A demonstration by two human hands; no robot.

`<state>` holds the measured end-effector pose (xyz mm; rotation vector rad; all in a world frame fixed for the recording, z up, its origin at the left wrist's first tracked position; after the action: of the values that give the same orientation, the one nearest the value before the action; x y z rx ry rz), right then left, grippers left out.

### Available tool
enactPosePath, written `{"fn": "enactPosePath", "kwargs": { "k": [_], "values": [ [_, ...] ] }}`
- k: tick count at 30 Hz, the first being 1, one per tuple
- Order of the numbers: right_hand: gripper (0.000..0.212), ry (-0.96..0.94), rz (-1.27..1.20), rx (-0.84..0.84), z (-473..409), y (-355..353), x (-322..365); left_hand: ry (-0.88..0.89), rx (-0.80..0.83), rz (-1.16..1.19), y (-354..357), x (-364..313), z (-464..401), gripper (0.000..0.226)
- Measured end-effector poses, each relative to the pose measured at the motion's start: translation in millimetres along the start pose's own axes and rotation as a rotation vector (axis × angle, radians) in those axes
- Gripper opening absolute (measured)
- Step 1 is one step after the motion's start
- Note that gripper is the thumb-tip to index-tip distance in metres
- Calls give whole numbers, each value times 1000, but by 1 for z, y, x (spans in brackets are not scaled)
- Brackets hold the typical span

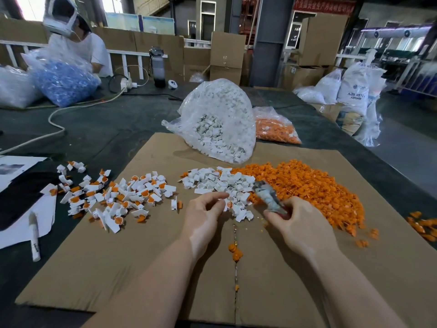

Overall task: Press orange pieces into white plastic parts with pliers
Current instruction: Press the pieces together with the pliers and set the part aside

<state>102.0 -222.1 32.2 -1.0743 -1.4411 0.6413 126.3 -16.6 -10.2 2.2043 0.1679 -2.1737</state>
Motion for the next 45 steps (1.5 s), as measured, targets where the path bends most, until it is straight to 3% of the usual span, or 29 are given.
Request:
{"fn": "enactPosePath", "kwargs": {
  "k": [3, 11, 14, 18, 27, 31, 35, 39, 45],
  "values": [
    [45, 39, 170, -87, -5, -7, -17, 100, 15, -195, -1, -8, 4, 24],
    [58, 53, 485, -165, 0, -7, -31, 151, 39, -267, 2, -9, 3, 23],
    [37, -198, 184, -284, 8, -8, 1, 160, 57, -277, 5, -9, 4, 22],
    [22, -509, -123, -230, 26, 7, 49, 197, 79, -344, 12, -11, 4, 19],
    [17, -423, -260, -260, 25, 19, 41, 174, 77, -397, 15, -9, 5, 17],
    [20, -522, -220, -218, 30, 24, 52, 180, 79, -443, 16, -10, 4, 17],
    [25, -288, -109, -388, 25, 13, 28, 157, 32, -433, 12, -7, 4, 19],
    [29, -54, 13, -518, 27, 4, 10, 120, -119, -402, -4, -5, 3, 20],
    [24, 48, 186, -410, 24, 15, 7, 97, -316, -540, -48, -6, -5, 22]
  ]
}}
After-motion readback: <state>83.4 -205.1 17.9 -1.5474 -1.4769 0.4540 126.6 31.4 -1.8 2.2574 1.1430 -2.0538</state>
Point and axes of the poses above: each hand's wrist, its own z-axis away from the middle knuckle, its own y-axis out of the palm, x = y × z, the point moved 9 cm from there along -z, towards the middle knuckle, and after that the axes turned 4 degrees about -z, right-handed, at the moved point
